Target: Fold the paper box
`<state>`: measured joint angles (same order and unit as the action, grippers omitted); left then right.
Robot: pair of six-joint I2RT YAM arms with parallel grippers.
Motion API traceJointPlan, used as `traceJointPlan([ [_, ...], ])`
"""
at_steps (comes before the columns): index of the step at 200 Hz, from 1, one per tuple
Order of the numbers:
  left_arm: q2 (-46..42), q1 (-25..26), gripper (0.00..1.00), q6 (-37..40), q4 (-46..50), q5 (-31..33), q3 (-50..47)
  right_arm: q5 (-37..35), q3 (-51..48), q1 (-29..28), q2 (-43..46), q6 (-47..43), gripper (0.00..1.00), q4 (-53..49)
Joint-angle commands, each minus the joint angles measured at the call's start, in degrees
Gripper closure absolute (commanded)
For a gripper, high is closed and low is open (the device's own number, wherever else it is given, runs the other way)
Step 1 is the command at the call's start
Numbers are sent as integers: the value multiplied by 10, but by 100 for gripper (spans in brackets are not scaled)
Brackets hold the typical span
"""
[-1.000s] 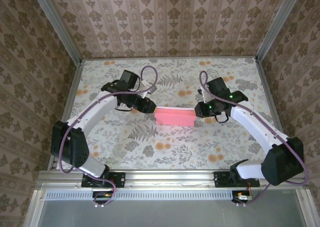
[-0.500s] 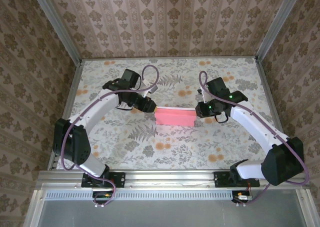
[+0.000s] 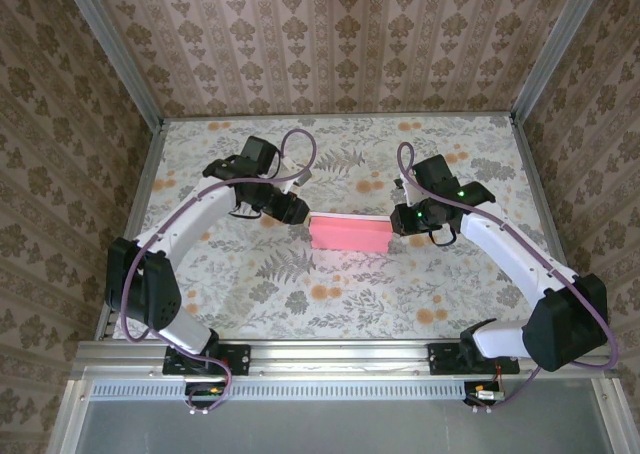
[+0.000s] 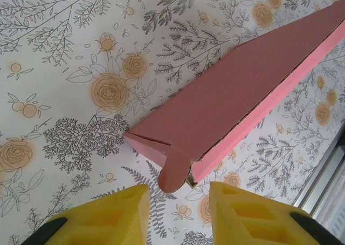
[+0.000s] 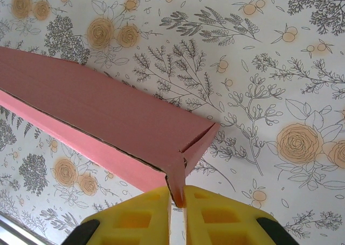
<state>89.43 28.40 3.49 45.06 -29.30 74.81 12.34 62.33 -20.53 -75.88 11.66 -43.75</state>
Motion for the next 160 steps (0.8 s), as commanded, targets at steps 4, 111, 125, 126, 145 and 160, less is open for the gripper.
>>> traceJointPlan([
  [4, 10, -3, 68, 14, 13, -4, 22, -13, 19, -3, -3, -8, 84, -4],
  [111, 33, 0, 84, -12, 9, -34, 32, -11, 18, -5, -3, -2, 86, -1],
  [125, 33, 1, 88, -29, 8, -36, 32, -11, 20, -5, -2, 2, 86, -1],
  [126, 33, 2, 89, -30, 8, -37, 32, -11, 20, -6, -2, 3, 86, -1],
  [145, 33, 7, 94, -51, 8, -36, 32, -13, 21, -10, -1, 9, 86, -2],
  [160, 29, 12, 95, -62, 6, -29, 27, -15, 21, -12, -1, 16, 87, -1],
])
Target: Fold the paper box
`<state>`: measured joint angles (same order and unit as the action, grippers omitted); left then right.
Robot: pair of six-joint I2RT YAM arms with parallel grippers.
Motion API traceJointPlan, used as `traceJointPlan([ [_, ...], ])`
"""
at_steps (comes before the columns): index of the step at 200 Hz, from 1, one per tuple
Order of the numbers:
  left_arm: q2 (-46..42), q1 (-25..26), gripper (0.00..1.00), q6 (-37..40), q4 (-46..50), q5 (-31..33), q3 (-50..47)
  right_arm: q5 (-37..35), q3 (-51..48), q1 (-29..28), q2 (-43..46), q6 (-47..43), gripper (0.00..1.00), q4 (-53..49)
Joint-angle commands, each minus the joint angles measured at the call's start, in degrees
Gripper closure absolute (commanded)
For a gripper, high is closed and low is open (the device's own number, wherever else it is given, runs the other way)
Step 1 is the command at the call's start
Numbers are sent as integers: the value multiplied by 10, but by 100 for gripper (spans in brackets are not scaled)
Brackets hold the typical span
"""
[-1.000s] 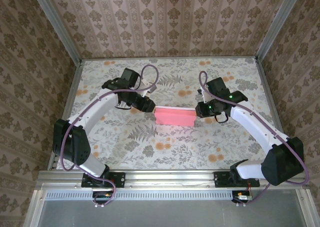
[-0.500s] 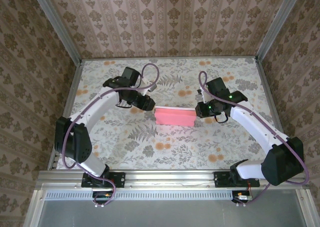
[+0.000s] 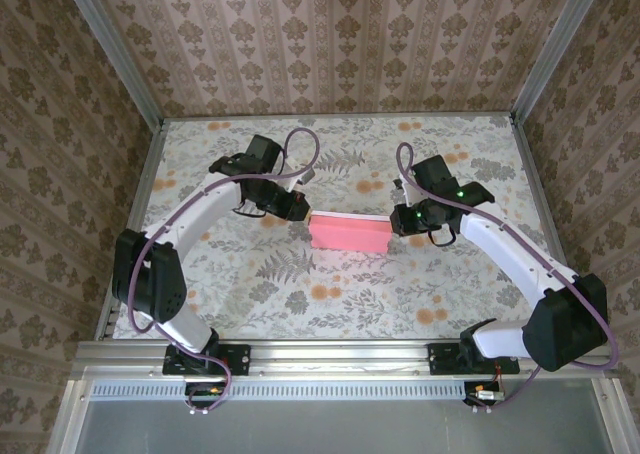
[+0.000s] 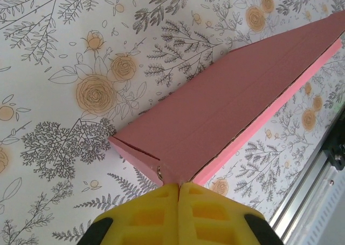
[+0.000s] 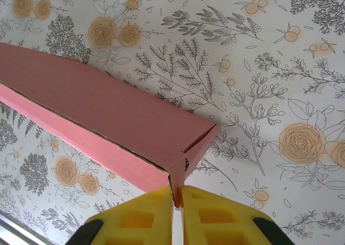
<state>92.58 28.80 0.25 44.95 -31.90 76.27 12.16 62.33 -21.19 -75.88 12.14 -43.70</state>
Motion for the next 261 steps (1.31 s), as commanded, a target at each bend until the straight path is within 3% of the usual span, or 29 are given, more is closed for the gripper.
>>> traceJointPlan([
  [1, -3, 8, 95, -30, 7, -2, 12, -14, 21, -6, -1, 12, 87, -1],
  [109, -28, 36, 100, -97, -50, 36, -55, -17, 16, -13, 2, 46, 89, 2],
  [200, -43, 50, 100, -95, -45, 67, -75, -21, 1, -16, 16, 81, 90, 3],
  [261, -38, 54, 100, -96, -42, 74, -75, -69, -11, -21, 19, 61, 87, -16],
])
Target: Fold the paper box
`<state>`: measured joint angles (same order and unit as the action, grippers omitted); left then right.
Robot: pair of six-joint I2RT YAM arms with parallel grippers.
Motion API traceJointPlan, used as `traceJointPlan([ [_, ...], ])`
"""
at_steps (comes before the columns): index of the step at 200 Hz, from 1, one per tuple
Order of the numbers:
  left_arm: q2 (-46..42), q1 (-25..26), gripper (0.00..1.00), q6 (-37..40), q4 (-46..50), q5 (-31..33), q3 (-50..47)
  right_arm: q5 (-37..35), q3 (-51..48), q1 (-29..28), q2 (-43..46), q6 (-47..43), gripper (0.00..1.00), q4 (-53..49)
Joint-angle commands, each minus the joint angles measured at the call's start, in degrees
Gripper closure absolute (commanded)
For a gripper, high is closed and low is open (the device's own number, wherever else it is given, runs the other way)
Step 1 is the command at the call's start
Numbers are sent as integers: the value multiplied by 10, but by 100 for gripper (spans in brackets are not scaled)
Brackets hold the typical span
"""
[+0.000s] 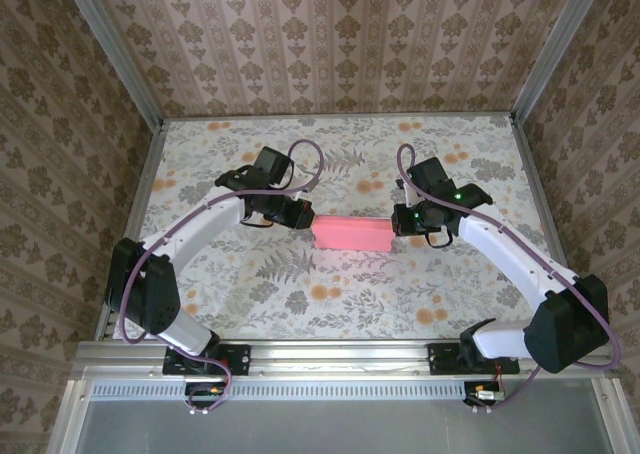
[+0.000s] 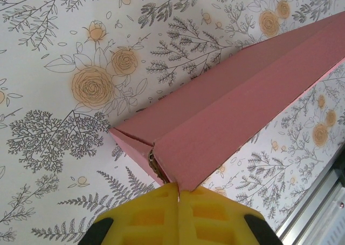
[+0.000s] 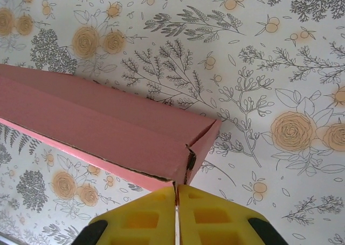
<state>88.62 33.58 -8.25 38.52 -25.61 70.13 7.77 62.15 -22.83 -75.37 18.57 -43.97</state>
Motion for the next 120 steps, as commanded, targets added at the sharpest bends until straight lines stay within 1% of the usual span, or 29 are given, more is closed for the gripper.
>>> traceJointPlan([
  [1, 2, 7, 100, -11, 23, 12, -13, -25, -10, -5, 14, -3, 87, -13],
  [25, 5, 9, 100, -13, 21, 13, -13, -25, -17, -5, 12, -3, 87, -10],
  [62, 5, 9, 100, -15, 21, 13, -12, -1, -21, -5, 16, 10, 88, 6],
  [91, 8, 13, 100, -13, 21, 15, -13, 4, -22, -6, 11, 15, 88, 11],
  [108, 10, 15, 100, -12, 26, 20, -13, -3, -30, -6, 11, 15, 85, 8],
  [120, 13, 15, 100, -12, 28, 25, -12, -14, -33, -6, 17, 15, 81, 1],
])
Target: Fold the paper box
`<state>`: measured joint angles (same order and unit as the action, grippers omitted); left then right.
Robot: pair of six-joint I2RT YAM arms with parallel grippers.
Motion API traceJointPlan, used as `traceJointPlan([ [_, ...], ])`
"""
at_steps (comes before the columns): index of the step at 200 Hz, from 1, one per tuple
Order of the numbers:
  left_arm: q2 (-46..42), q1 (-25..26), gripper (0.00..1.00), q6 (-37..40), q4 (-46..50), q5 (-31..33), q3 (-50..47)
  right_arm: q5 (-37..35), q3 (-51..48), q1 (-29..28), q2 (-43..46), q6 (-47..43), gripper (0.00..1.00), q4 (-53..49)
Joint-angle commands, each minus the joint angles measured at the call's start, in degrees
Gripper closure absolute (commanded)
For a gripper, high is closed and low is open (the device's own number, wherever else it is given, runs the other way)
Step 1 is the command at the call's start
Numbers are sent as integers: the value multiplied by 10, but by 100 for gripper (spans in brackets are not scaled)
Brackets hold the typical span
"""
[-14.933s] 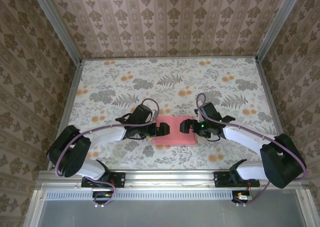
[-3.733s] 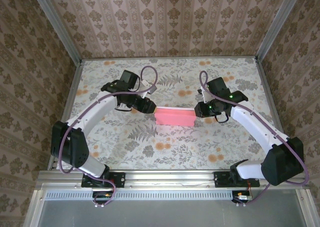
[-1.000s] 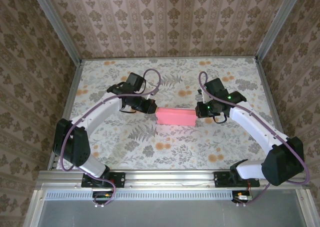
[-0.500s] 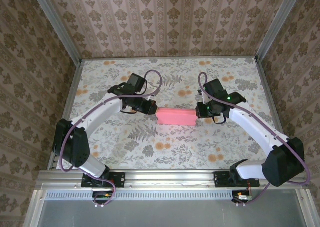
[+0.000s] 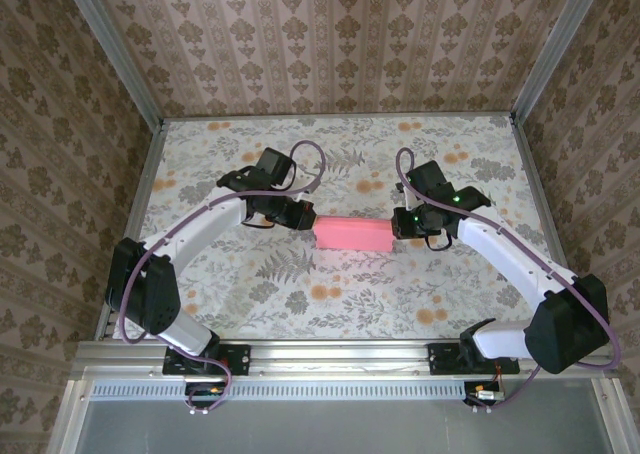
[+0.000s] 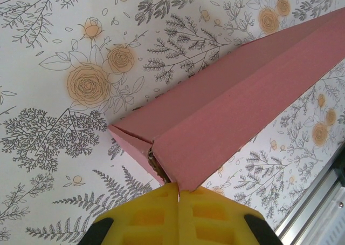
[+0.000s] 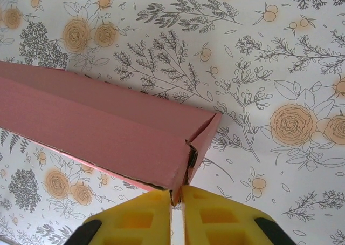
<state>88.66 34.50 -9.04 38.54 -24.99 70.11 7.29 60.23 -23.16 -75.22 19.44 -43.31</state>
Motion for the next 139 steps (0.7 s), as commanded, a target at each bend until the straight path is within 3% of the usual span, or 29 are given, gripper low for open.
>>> traceJointPlan([
  [1, 12, 6, 100, -5, 28, 20, -12, -10, -14, -2, 15, 5, 80, -7],
  [35, 15, 6, 100, -2, 36, 27, -6, -27, -5, 3, 46, 3, 64, -38],
  [53, 19, 7, 100, 0, 40, 29, 0, -10, 3, 7, 62, 8, 62, -42],
  [73, 26, 8, 100, 1, 43, 30, 5, 12, 15, 12, 71, 19, 62, -31],
  [90, 30, 10, 100, 2, 46, 32, 10, 15, 31, 14, 64, 33, 68, -19],
  [139, 35, 14, 100, 2, 52, 36, 19, -31, 44, 14, 18, 65, 78, 17],
])
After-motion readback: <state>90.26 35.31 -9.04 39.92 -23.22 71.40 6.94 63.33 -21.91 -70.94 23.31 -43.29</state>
